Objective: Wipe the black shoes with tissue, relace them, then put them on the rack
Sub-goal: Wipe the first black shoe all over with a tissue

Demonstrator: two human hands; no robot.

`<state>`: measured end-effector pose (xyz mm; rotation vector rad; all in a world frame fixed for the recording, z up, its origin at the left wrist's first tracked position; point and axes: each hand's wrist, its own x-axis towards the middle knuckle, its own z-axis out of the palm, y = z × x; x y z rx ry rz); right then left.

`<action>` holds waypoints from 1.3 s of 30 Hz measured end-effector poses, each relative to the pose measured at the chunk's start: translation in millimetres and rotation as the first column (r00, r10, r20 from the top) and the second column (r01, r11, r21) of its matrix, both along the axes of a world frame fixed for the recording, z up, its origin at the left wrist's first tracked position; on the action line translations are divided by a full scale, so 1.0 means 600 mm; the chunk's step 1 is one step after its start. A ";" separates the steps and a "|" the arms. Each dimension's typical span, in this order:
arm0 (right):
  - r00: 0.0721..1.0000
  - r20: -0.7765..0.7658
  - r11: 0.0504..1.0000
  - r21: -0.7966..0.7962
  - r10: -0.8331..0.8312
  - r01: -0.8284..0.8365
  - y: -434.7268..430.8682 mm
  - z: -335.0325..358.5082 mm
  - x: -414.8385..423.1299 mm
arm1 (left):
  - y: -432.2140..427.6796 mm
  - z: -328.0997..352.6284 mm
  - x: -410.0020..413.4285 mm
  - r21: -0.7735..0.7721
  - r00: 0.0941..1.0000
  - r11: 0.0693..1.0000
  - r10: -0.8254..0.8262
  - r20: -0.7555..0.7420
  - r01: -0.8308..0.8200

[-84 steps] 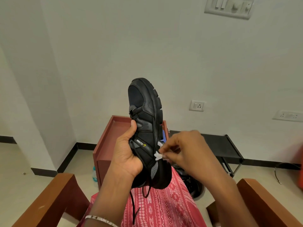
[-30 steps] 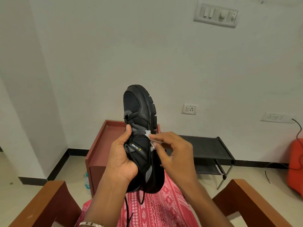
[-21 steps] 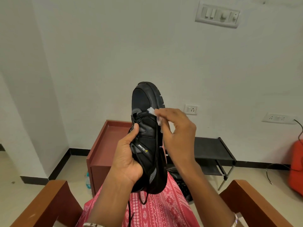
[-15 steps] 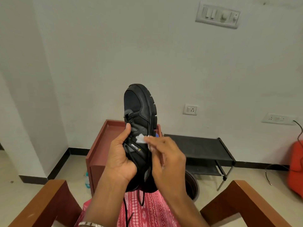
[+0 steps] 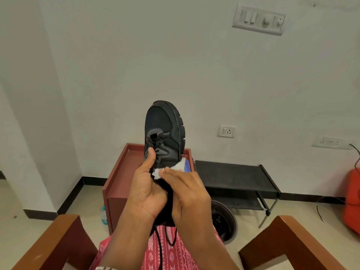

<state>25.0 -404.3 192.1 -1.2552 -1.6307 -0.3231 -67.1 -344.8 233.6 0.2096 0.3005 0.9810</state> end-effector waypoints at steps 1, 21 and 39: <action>1.000 -0.017 1.000 -0.010 0.015 -0.015 -0.011 -0.008 0.001 | 0.003 -0.002 -0.001 -0.012 1.000 1.000 0.014 -0.018 -0.015; 0.999 -0.013 0.999 -0.022 0.045 -0.045 -0.009 -0.014 0.006 | 0.022 -0.013 -0.004 -0.004 0.997 0.997 0.075 0.020 -0.075; 0.999 0.024 0.999 -0.021 0.033 -0.032 0.024 0.006 0.010 | 0.023 -0.023 0.003 0.011 0.997 0.997 0.079 0.004 -0.079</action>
